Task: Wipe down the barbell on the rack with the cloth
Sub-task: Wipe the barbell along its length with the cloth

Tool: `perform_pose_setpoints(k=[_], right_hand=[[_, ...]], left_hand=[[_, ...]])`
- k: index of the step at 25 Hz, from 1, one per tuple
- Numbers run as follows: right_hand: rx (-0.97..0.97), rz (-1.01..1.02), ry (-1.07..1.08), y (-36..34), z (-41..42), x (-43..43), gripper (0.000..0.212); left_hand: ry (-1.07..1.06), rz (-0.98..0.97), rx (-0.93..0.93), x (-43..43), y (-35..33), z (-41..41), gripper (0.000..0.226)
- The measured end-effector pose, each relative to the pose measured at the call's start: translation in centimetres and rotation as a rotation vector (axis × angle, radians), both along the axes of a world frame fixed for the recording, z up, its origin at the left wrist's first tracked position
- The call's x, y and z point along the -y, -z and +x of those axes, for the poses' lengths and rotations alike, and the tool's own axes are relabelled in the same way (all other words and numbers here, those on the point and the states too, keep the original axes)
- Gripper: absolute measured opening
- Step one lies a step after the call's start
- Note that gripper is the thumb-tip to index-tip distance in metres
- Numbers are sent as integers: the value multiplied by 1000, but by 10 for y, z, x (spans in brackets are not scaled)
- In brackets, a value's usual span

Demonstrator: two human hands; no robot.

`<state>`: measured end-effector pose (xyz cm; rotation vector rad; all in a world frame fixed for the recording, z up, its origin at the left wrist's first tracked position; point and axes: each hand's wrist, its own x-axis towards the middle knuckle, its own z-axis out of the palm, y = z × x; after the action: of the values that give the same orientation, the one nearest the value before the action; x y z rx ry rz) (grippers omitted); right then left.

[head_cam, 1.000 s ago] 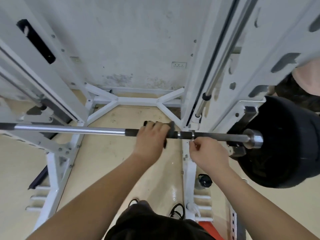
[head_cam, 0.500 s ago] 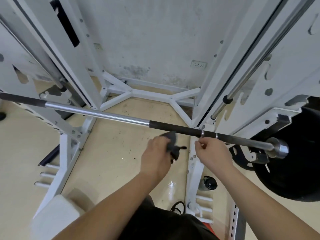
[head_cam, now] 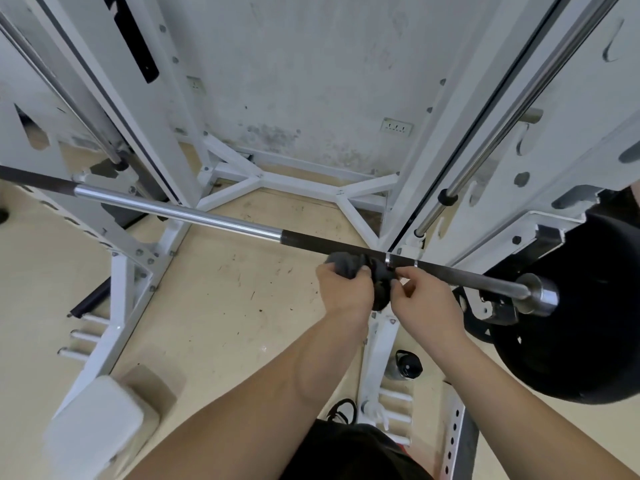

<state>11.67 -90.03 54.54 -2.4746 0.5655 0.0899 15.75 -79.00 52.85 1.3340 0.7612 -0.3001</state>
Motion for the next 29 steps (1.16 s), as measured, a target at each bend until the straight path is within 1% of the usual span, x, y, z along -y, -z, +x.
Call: perform_pose_setpoints(k=[1, 2, 3, 5, 6, 7, 9, 10, 11, 12, 13, 14, 15, 17, 19, 20, 22, 23, 25, 26, 27, 29], right_hand=[[6, -9, -5, 1, -2, 6, 22], [5, -18, -7, 1, -4, 13, 21], [2, -22, -16, 2, -5, 19, 21], [7, -41, -28, 6, -9, 33, 19], [32, -84, -33, 8, -12, 39, 19], [92, -172, -45, 11, -16, 48, 17], [190, -382, -97, 18, -27, 66, 15], [208, -454, -100, 20, -32, 76, 15], [194, -484, -89, 23, -37, 85, 17], [160, -480, -60, 25, -41, 94, 19], [127, -457, -31, 26, -44, 100, 22], [110, -434, -15, 28, -47, 106, 23], [120, -421, -10, 30, -49, 111, 24], [168, -403, 16, 33, -53, 119, 25], [210, -398, 37, 35, -57, 121, 22], [231, -415, 42, 35, -59, 120, 19], [267, -424, 77, 34, -60, 121, 15], [280, -404, 93, 33, -59, 122, 15], [297, -364, 99, 32, -58, 126, 18], [288, -343, 92, 31, -58, 129, 18], [276, -329, 81, 32, -59, 132, 18], [268, -322, 72, 31, -60, 137, 18]], left_hand=[[6, -18, 7, 1, 0, -2, 30], [-33, -31, 28, -4, 1, 0, 28], [-109, -18, 56, -14, 2, 3, 28], [-268, 76, 103, -33, 8, 14, 29], [-328, 94, 123, -36, 11, 18, 30], [-354, 92, 131, -28, 12, 20, 33], [-256, 130, 92, 13, 12, 14, 41], [-141, 122, 40, 41, 11, 5, 41], [-12, 73, -7, 66, 10, -7, 39], [81, -10, -45, 83, 6, -18, 36], [124, -80, -74, 88, 6, -25, 33], [116, -107, -71, 82, 9, -26, 32], [66, -87, -42, 67, 13, -22, 32], [-103, -3, 7, 38, 23, -8, 32], [-236, -40, 54, 31, 27, -1, 24], [-236, -108, 54, 43, 22, -2, 19], [-101, -218, -38, 91, 20, -17, 18], [-27, -219, -100, 111, 20, -27, 19], [115, -232, -145, 119, 24, -36, 21], [122, -258, -150, 111, 27, -32, 17], [72, -262, -130, 97, 30, -24, 13], [-95, -209, -59, 67, 36, -11, 15]])
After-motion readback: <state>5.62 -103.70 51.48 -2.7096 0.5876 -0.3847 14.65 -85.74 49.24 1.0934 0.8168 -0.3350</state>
